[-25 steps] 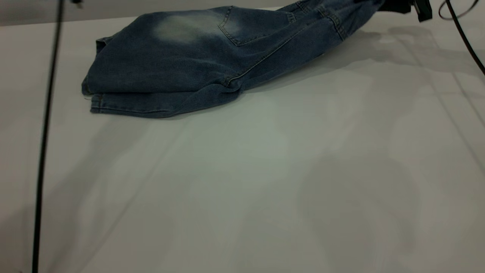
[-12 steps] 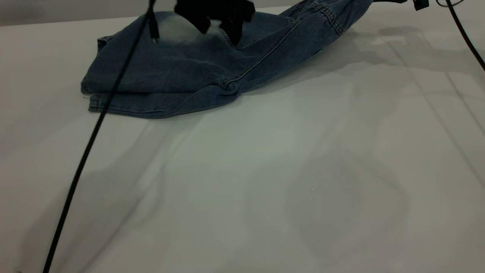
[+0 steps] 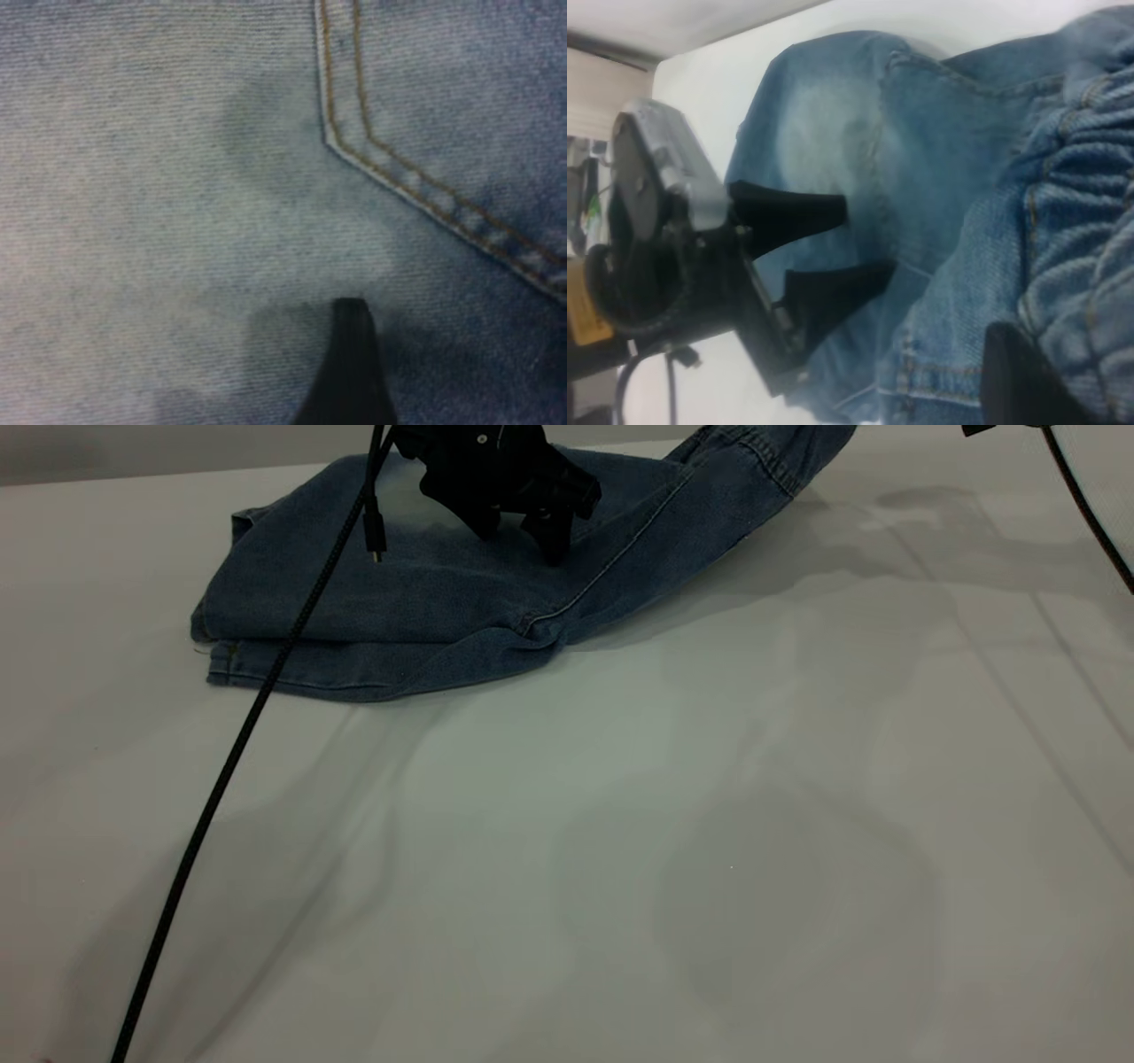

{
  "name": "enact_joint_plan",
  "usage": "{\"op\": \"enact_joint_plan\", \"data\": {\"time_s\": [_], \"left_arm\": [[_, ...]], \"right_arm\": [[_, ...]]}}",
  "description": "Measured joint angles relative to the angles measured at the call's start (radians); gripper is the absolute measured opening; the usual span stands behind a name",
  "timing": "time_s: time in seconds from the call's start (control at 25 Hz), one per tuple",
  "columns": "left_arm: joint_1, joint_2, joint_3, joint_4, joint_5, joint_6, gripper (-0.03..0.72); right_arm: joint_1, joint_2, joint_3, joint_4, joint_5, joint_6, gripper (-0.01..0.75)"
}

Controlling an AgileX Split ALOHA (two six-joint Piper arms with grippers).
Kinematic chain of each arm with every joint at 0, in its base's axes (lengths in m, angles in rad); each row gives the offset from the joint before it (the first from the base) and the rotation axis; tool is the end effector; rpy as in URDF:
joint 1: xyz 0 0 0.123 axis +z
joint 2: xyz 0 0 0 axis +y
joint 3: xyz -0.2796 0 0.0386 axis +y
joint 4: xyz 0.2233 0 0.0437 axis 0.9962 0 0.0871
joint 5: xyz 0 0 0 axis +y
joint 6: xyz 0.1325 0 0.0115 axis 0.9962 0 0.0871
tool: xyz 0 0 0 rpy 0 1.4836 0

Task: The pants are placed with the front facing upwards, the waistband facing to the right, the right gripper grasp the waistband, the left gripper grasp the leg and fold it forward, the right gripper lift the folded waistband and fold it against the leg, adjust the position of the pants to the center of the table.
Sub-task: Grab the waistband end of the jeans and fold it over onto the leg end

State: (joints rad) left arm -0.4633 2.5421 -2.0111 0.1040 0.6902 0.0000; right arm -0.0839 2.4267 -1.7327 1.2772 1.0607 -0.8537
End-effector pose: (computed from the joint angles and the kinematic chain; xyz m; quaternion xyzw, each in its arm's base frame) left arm 0.4724 -0.2262 0.0534 0.2549 0.9415 -0.0098 0.2200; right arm 0.4778 0.0713 0.1033 -0.0084 0.8619 0.4685 0.1938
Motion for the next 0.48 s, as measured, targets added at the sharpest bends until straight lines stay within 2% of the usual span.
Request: {"op": "enact_joint_plan", "data": {"time_s": [0.48], "left_arm": [[0.000,0.000,0.000,-0.002,0.002,0.000,0.536]], "right_arm": [[0.087,-0.060,-0.001,-0.007,0.024,0.001,0.113]]}}
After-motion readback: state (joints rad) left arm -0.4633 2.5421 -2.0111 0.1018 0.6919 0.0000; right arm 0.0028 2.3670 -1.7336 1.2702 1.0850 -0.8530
